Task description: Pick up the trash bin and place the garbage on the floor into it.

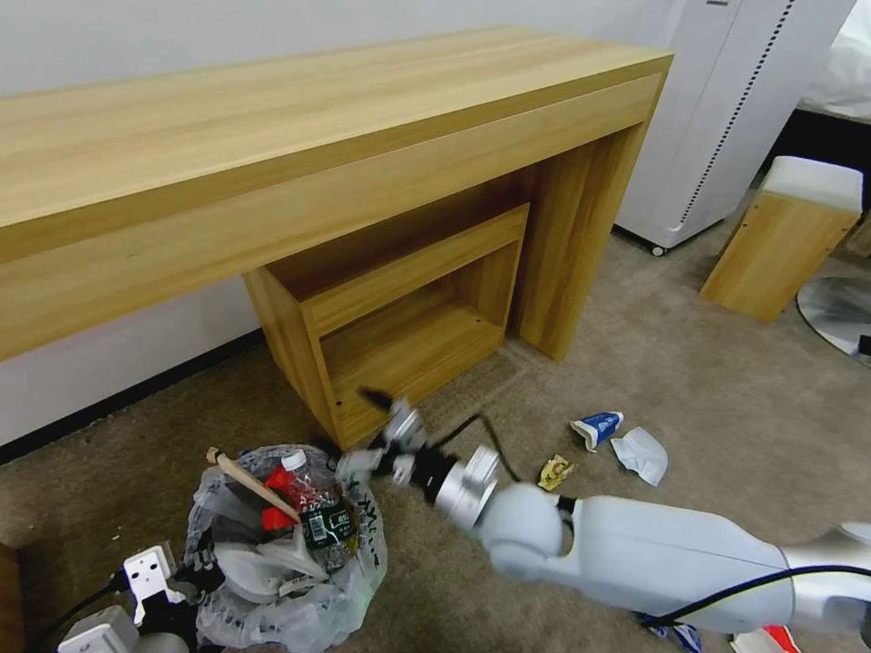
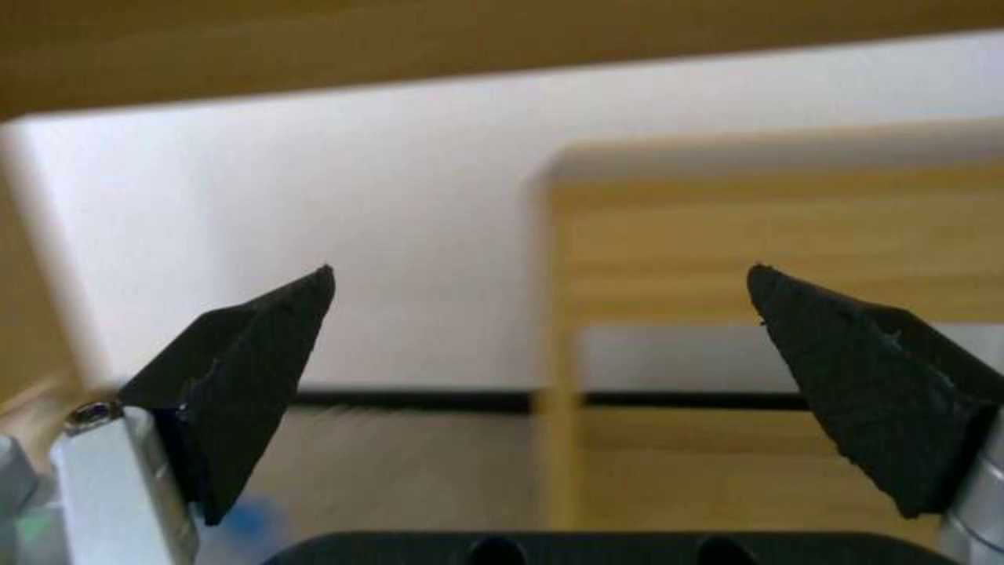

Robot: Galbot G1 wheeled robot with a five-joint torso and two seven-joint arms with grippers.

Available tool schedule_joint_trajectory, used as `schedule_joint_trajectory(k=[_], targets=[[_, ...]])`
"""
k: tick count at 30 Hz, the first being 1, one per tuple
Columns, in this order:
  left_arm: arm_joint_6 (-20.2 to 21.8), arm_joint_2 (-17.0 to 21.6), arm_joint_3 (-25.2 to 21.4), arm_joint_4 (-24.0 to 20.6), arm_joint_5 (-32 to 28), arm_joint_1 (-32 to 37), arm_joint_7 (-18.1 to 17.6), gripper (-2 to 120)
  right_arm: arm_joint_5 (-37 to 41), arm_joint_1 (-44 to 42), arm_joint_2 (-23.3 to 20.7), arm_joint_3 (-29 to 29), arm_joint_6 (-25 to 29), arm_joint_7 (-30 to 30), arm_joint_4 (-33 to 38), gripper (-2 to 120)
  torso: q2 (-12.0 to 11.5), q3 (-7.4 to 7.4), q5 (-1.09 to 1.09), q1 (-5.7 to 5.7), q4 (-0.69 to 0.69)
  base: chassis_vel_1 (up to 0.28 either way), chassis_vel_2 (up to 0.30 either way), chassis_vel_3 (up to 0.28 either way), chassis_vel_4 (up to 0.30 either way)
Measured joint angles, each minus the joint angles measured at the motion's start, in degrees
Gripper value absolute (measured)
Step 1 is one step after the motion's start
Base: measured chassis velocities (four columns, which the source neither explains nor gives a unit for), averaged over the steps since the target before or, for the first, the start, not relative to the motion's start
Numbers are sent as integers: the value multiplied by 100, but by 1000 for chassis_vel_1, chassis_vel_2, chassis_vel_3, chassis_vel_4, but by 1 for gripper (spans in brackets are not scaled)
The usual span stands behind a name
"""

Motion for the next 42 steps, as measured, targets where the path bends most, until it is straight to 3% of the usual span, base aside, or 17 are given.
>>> schedule_joint_trajectory(k=[1, 5, 9, 18, 26, 28, 36, 42], targets=[[0, 0, 0, 0, 0, 0, 0, 0, 0, 0, 0, 0, 0, 0, 0, 100, 0, 0, 0, 0, 0, 0, 0, 0, 0], [-71, 87, 0, 79, -3, -60, 37, 0, 111, -462, -192, 1057, -140, 216, 103, 100, 0, 0, 0, 0, -1, 0, 0, 0, 0], [-85, 151, 2, 120, -23, -106, 40, 0, 121, -770, -261, 1694, -321, 449, 119, 100, 0, 0, 0, 0, 0, 0, 0, 0, 0], [-88, 275, -3, 178, -105, -187, 20, 0, 39, -1424, -239, 2760, -709, 997, 25, 100, 0, 0, 1, 0, 2, 0, 0, 0, 0], [-91, 403, 7, 306, -181, -341, 8, 0, -81, -2282, -223, 4146, -895, 1114, 63, 100, 0, 0, 0, 0, 0, 0, 0, 0, 0], [-100, 429, 28, 349, -181, -375, 9, 0, -247, -2717, -204, 4743, -1032, 1237, 79, 100, 0, 0, 0, 0, -1, 0, 0, 0, 0], [-117, 488, 25, 369, -141, -384, 16, 0, -999, -3409, -112, 5537, -1257, 1702, 21, 100, 0, 0, 1, 0, -1, 0, 0, 0, 0], [-125, 501, 37, 384, -90, -376, 19, 0, -1257, -3632, -79, 5743, -1359, 1872, -21, 100, 0, 0, 0, 0, 0, 0, 0, 0, 0]])
